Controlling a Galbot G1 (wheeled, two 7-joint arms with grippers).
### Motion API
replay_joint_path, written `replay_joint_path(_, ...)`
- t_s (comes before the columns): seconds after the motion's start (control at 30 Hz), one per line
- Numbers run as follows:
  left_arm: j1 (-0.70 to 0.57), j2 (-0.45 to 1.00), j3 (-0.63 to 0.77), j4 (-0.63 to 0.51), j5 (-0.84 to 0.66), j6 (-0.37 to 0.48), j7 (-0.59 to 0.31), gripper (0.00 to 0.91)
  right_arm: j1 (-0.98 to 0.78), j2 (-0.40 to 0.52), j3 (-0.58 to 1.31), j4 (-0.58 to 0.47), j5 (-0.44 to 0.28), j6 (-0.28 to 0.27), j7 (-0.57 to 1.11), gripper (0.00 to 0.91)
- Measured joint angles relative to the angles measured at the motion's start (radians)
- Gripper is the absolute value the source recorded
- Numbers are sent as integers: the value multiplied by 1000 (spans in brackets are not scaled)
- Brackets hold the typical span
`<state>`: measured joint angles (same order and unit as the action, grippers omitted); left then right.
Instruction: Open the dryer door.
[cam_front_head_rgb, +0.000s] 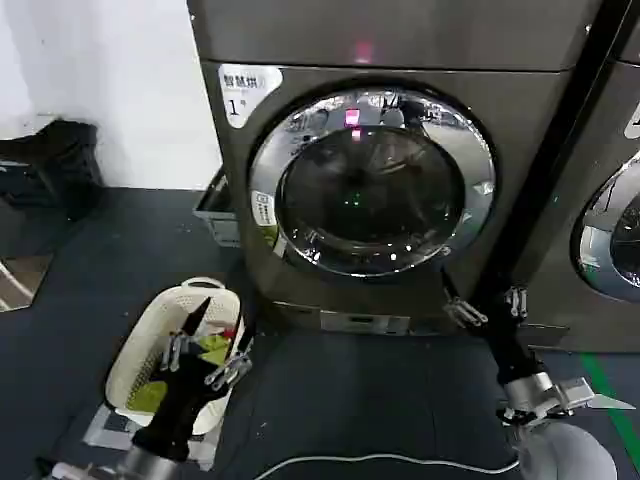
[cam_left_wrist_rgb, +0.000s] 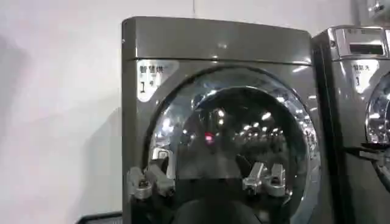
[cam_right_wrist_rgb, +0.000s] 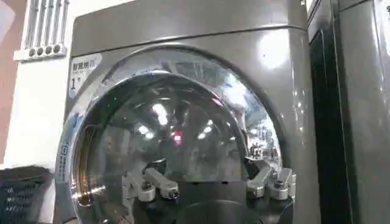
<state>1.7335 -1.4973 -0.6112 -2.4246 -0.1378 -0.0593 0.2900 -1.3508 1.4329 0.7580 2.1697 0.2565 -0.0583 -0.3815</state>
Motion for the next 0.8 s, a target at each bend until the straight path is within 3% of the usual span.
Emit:
replay_joint_path(0.17,-11,1,2,1,31,22,4,907,43,-42,-14,-27,38,-38,-91,907)
replay_joint_path(0.33,-19,14,1,-13,36,64,4,907,114,-108,-70,-75,83,-50,-94,907)
replay_joint_path(0.57,-25,16,8,-15,54,91,9,907,245,-204,-191,-152,144,-107,-88,907)
replay_joint_path(0.8,-15,15,6,-23,58,89,2,907,377,-268,-309,-246,145,-99,-181,907)
